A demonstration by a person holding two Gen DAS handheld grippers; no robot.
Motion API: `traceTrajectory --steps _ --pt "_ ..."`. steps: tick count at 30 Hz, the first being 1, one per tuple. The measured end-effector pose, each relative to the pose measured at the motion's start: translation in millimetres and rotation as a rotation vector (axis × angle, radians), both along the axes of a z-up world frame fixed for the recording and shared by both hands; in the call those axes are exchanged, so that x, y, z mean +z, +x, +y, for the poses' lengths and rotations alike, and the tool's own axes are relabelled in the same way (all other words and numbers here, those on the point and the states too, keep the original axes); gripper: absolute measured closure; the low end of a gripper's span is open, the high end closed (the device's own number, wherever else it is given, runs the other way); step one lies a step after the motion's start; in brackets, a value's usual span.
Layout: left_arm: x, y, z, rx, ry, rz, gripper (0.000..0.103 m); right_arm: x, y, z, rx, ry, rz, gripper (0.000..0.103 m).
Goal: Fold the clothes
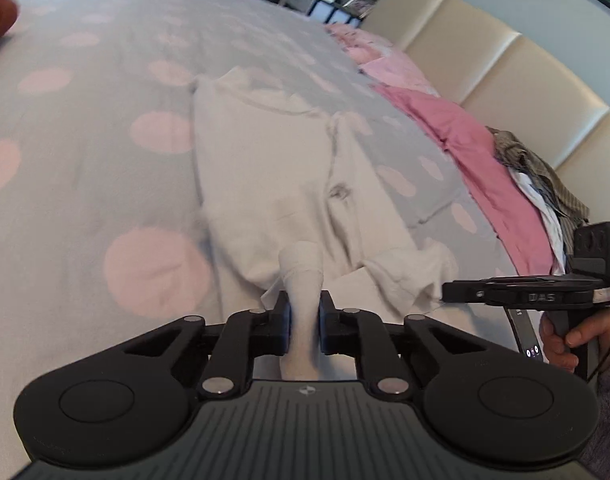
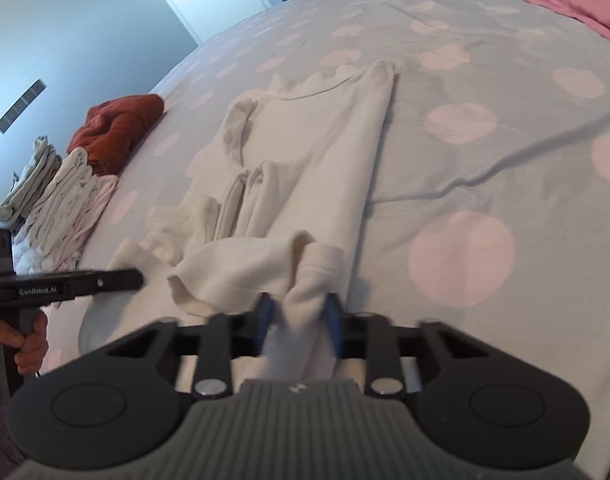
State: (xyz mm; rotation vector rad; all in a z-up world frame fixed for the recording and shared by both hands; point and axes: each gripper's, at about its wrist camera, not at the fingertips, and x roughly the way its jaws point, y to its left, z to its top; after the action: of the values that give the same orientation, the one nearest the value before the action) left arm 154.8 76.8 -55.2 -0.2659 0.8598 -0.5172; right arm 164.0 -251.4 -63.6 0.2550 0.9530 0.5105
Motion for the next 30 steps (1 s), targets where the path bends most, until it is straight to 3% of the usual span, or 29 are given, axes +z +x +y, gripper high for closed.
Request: traceTrajectory --steps 5,11,14,17,19,21,26,30 --pt "20.2 6.6 4.9 0.002 -0.048 -0.092 0.094 21.0 -3.9 -5.3 -0.022 0.034 -0.081 0.092" --pt "-18.4 26.8 7.1 0.017 0.021 0.015 0.093 0.5 16.7 -9.9 -0.036 0.022 -0.018 0.092" --pt "-24.4 28.9 6.6 0.01 0.035 0.05 0.092 -10.7 21.0 -6.9 -0.035 0.006 0.001 0.089" --pt "-17.9 27.3 10.4 0.038 0.018 0.078 0.084 -3.1 21.5 -10.0 -0.062 -0.012 -0.001 0.069" --pt "-7.1 27.7 15.2 0.062 0.015 0.053 0.058 8.0 19.3 -12.5 -0.077 -0.028 -0.039 0.069" --pt "2.9 34.9 19.5 0.083 0.013 0.022 0.049 19.2 17.1 -15.1 -0.093 -0.043 -0.076 0.069" --pt "11.3 68.0 19.0 0.11 0.024 0.031 0.05 39.2 20.1 11.4 0.013 -0.042 -0.122 0.069" --pt "2.5 84.7 -5.7 0.011 0.101 0.017 0.051 49.4 14.2 41.8 0.136 -0.083 -0.157 0.056"
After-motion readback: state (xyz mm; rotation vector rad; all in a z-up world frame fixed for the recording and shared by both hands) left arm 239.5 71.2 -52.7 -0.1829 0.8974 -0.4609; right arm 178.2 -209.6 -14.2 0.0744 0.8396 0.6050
